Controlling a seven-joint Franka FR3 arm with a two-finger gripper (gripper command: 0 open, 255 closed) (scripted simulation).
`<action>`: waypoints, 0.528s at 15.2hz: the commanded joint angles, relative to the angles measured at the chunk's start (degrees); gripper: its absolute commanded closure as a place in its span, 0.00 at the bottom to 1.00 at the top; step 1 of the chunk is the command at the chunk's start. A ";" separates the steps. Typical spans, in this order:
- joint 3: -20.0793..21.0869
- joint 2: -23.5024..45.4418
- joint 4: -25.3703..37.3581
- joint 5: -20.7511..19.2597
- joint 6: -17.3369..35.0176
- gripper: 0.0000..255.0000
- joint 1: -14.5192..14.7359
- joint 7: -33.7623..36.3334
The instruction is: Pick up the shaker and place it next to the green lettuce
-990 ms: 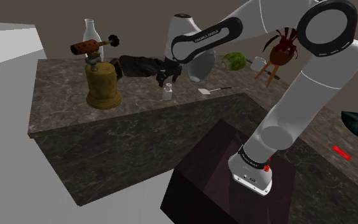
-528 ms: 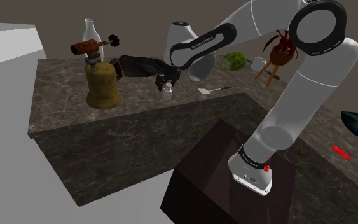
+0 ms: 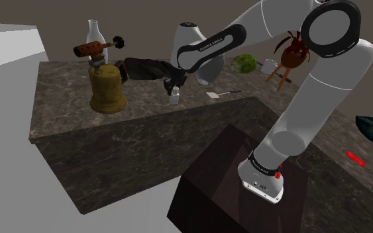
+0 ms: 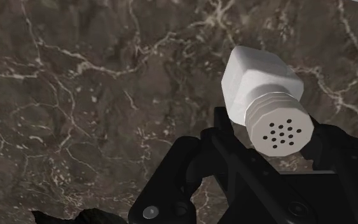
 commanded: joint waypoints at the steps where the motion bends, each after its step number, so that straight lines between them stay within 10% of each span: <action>1: 0.00 0.01 -0.02 0.00 0.00 1.00 0.00 0.00; 8: 0.02 -0.47 0.24 0.10 -0.74 1.00 0.00 -0.09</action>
